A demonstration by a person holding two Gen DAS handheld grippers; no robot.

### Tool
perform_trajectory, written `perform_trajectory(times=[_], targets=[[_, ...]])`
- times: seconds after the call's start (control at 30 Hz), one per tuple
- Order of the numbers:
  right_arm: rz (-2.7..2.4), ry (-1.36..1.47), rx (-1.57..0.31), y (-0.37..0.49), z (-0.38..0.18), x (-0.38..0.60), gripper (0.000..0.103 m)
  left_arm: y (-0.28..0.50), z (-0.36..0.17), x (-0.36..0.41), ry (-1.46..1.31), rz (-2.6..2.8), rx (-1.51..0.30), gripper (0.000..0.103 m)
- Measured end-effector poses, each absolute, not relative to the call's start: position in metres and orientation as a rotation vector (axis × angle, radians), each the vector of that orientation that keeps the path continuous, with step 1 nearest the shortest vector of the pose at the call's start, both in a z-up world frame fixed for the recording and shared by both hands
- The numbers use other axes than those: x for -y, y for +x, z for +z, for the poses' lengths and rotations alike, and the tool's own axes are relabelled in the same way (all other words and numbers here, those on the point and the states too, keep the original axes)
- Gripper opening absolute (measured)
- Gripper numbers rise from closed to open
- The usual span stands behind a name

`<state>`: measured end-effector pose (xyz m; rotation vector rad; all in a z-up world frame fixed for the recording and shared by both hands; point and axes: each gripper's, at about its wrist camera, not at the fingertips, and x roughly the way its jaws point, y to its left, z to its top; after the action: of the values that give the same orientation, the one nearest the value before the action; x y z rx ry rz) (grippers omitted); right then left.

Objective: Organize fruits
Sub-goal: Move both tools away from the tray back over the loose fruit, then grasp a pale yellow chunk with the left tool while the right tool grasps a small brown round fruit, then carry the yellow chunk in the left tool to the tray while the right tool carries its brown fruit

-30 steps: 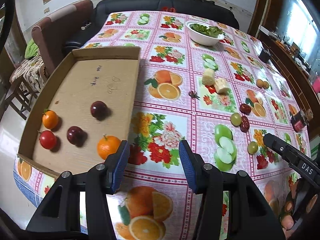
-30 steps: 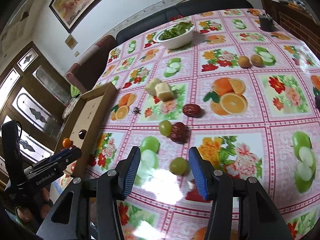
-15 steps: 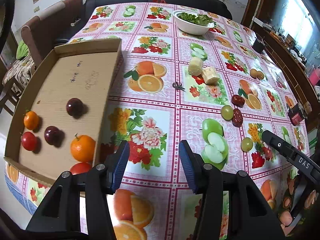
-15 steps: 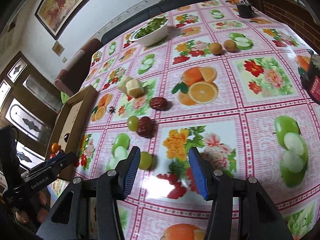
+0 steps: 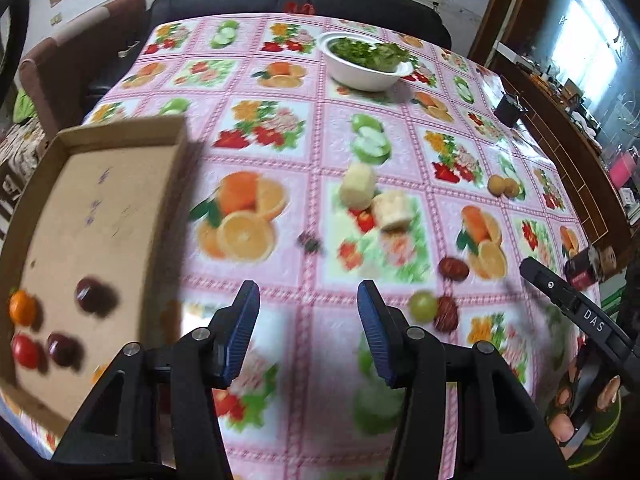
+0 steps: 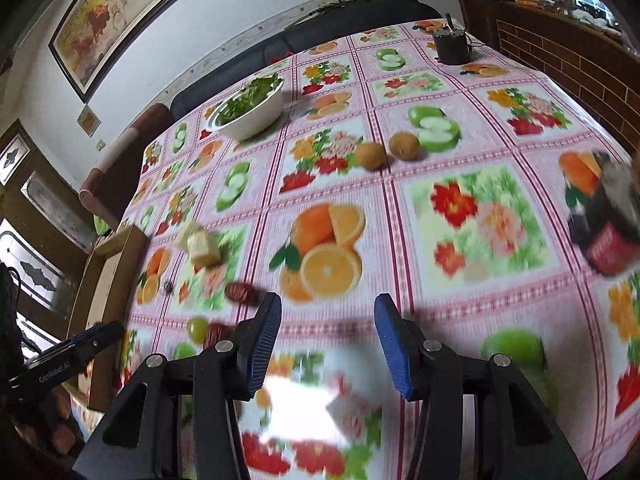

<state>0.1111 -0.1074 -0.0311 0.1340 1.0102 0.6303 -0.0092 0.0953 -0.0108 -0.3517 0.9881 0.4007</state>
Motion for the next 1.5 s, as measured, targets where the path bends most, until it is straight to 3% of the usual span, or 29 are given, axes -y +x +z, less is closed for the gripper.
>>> perform_trajectory(times=[0.43, 0.5, 0.57, 0.7, 0.77, 0.8, 0.83, 0.9, 1.5], targets=[[0.427, 0.119, -0.979, 0.200, -0.043, 0.120, 0.052, 0.079, -0.039, -0.082, -0.408, 0.264, -1.041, 0.049], [0.404, 0.107, -0.982, 0.214, -0.049, 0.119, 0.049, 0.086, -0.040, -0.081, -0.409, 0.257, -1.038, 0.049], [0.396, 0.095, -0.979, 0.224, -0.051, 0.116, 0.040, 0.092, -0.043, -0.081, -0.399, 0.262, -1.039, 0.049], [0.417, 0.075, -0.978, 0.239, -0.053, 0.103, 0.039, 0.099, -0.053, -0.082, -0.403, 0.261, -1.053, 0.049], [0.433, 0.065, -0.977, 0.243, -0.054, 0.096, 0.039, 0.097, -0.053, -0.081, -0.381, 0.262, -1.032, 0.046], [0.439, 0.057, -0.974, 0.244, -0.054, 0.092, 0.039, 0.096, -0.053, -0.081, -0.371, 0.263, -1.026, 0.030], [0.443, 0.054, -0.969, 0.244, -0.054, 0.090, 0.039, 0.095, -0.054, -0.082, -0.374, 0.254, -1.022, 0.028], [0.460, 0.057, -0.962, 0.244, -0.056, 0.087, 0.029, 0.091, -0.053, -0.085, -0.392, 0.235, -1.017, 0.028], [0.664, 0.206, -0.983, 0.136, -0.028, 0.089, 0.029, -0.013, -0.021, -0.094, -0.455, 0.272, -0.947, 0.028]])
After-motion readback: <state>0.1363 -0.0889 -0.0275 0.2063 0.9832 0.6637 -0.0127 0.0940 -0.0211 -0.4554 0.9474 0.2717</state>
